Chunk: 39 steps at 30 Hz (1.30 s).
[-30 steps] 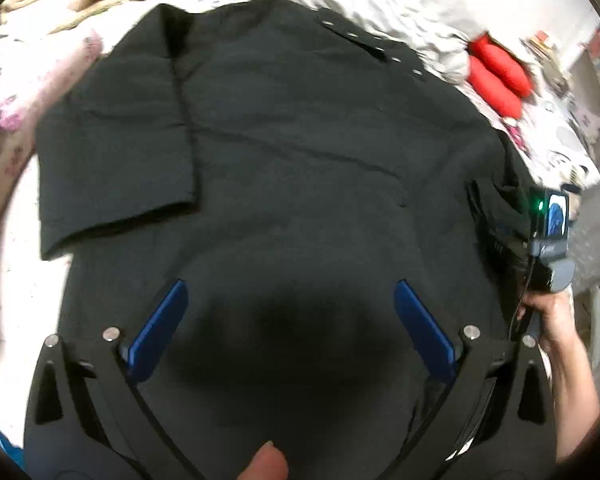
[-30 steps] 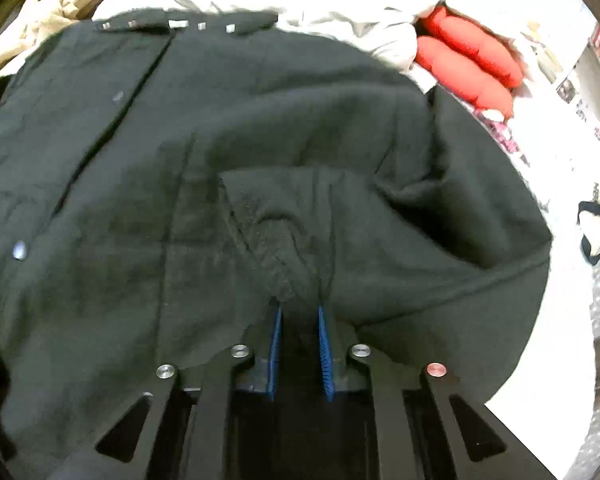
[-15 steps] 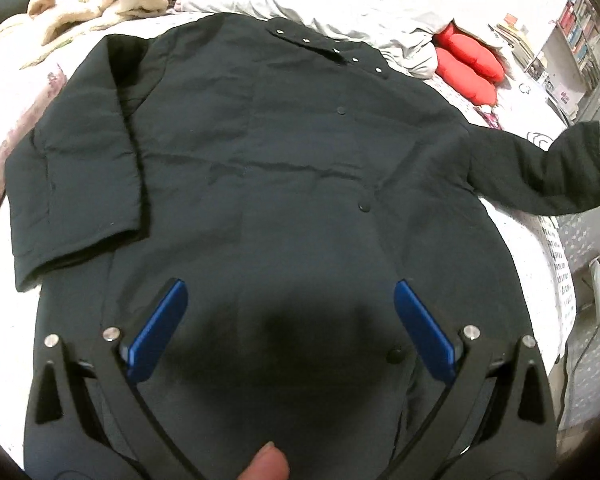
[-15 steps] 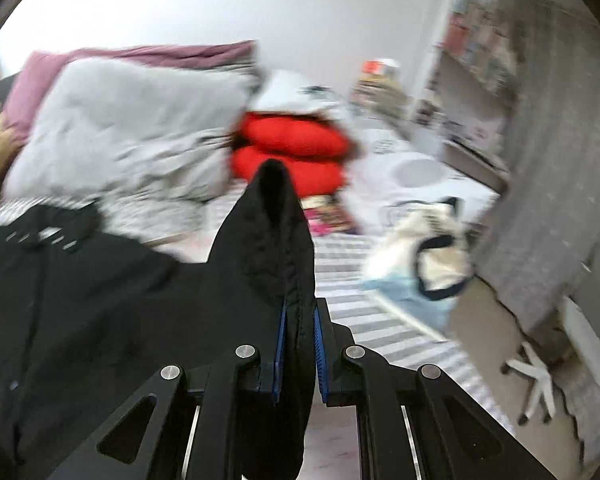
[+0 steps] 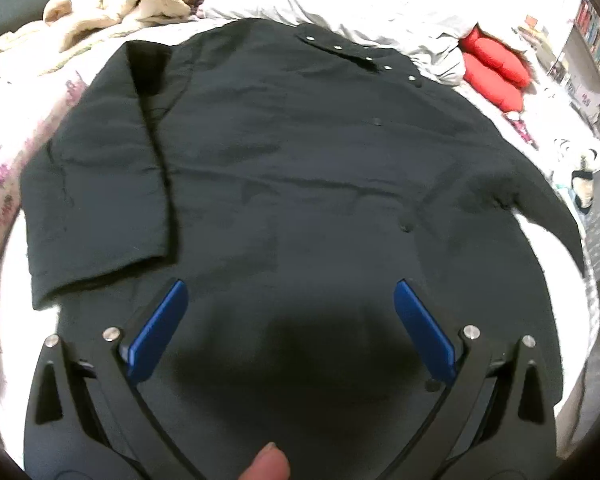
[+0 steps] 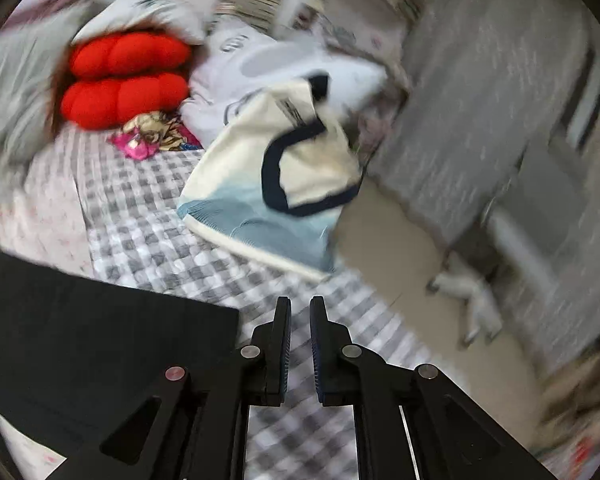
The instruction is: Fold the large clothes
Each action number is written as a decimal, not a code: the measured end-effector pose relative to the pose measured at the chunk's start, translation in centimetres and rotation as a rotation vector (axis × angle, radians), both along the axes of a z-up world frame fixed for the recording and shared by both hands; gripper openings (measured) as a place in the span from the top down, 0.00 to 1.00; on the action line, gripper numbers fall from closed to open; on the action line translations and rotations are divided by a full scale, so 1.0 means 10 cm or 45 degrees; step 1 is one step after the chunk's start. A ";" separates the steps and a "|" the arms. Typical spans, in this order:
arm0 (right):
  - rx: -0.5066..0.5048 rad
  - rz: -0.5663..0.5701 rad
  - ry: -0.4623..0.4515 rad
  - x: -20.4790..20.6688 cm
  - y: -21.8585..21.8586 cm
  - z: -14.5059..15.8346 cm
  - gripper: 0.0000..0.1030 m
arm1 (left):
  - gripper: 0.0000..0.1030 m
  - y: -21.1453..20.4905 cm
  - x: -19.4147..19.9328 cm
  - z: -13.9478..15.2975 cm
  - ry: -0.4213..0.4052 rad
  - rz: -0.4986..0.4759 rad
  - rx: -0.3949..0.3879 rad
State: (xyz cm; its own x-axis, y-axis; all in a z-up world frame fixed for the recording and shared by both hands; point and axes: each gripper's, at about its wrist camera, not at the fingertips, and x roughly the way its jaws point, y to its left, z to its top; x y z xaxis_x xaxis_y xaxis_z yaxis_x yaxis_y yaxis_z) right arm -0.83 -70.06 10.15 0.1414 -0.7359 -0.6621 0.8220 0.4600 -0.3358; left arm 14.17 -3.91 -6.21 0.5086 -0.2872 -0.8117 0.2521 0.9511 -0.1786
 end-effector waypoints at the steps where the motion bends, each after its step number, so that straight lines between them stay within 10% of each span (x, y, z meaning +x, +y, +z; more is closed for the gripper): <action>1: 0.042 0.007 -0.055 -0.04 0.01 0.01 0.83 | 0.01 0.03 0.01 0.01 -0.012 0.003 0.016; 3: 0.076 0.061 -0.097 -0.06 0.18 0.03 0.76 | 0.01 0.14 0.05 0.01 -0.044 0.038 0.066; 7: 0.098 0.213 -0.220 -0.03 0.68 0.13 0.30 | 0.01 0.40 0.10 -0.02 -0.118 0.140 0.187; 12: 0.300 0.356 -0.480 0.07 1.48 0.13 0.28 | 0.02 0.59 0.31 -0.26 -0.184 0.151 0.418; 16: 0.387 0.441 -0.585 0.22 2.16 -0.05 0.28 | 0.08 0.68 0.49 -0.52 -0.104 0.086 0.390; 20: 0.504 0.513 -0.568 0.46 2.63 -0.32 0.28 | 0.27 0.67 0.59 -0.69 -0.073 0.013 0.332; 22: 0.543 0.535 -0.558 0.59 2.79 -0.40 0.28 | 0.48 0.65 0.62 -0.69 -0.096 -0.033 0.316; 23: 0.548 0.550 -0.568 0.63 2.85 -0.41 0.28 | 0.78 0.64 0.62 -0.66 -0.111 -0.045 0.323; 34: 0.494 0.670 -0.545 0.93 3.19 -0.47 0.28 | 0.92 1.69 0.90 1.33 -0.566 0.259 0.282; 39: 0.512 0.649 -0.542 0.99 3.15 -0.53 0.28 | 0.92 2.33 1.40 1.68 -0.576 0.435 0.346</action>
